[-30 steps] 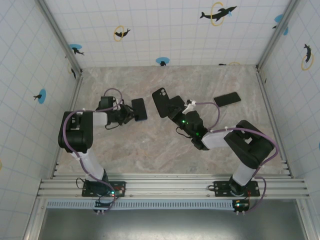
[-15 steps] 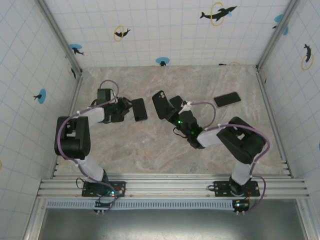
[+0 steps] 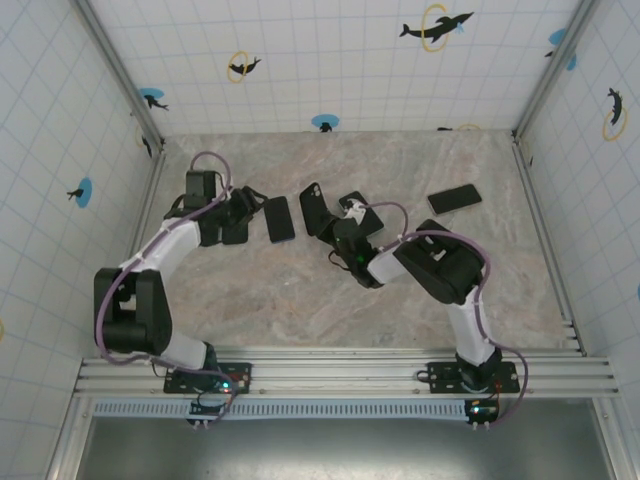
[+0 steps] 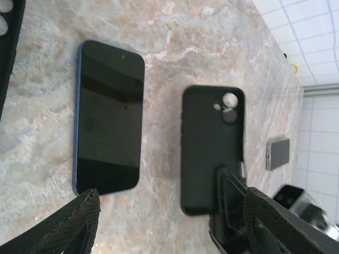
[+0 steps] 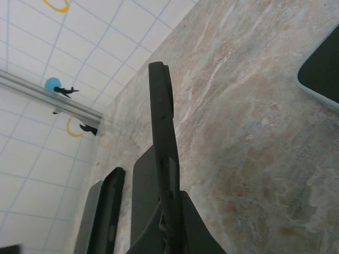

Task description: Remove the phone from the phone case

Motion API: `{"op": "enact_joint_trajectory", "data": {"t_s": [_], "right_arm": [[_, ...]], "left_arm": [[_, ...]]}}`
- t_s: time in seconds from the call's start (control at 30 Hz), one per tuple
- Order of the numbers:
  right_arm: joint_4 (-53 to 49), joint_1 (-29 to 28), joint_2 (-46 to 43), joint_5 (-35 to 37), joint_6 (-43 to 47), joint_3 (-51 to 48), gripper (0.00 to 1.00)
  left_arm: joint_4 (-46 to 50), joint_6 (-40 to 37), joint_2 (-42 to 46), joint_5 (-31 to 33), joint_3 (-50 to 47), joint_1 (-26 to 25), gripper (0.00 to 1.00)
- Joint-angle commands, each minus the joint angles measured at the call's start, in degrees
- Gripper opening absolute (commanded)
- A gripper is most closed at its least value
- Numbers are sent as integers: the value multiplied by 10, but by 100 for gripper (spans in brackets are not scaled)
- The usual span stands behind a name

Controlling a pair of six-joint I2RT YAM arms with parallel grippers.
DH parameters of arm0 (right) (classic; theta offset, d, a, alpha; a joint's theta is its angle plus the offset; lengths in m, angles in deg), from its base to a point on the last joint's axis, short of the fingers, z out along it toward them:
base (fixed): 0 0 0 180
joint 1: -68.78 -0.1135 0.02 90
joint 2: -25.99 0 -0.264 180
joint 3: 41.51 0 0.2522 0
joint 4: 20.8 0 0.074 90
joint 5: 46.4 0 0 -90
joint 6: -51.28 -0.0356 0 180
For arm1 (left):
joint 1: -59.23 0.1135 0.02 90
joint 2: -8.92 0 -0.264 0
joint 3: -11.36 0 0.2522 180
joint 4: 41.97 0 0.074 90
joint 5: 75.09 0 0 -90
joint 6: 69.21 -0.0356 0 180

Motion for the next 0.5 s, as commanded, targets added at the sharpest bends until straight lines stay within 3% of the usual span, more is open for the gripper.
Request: {"op": "enact_joint_trajectory", "data": {"t_s": [0.0, 0.37, 0.47], "right_arm": [[-10, -10, 29, 39, 9, 40, 1], [-67, -28, 85, 83, 4, 102, 4], [-72, -31, 93, 76, 7, 111, 9]], "left_arm": [[35, 5, 33, 15, -24, -3, 74], [43, 9, 66, 9, -46, -4, 77], [43, 10, 69, 4, -48, -4, 78]]}}
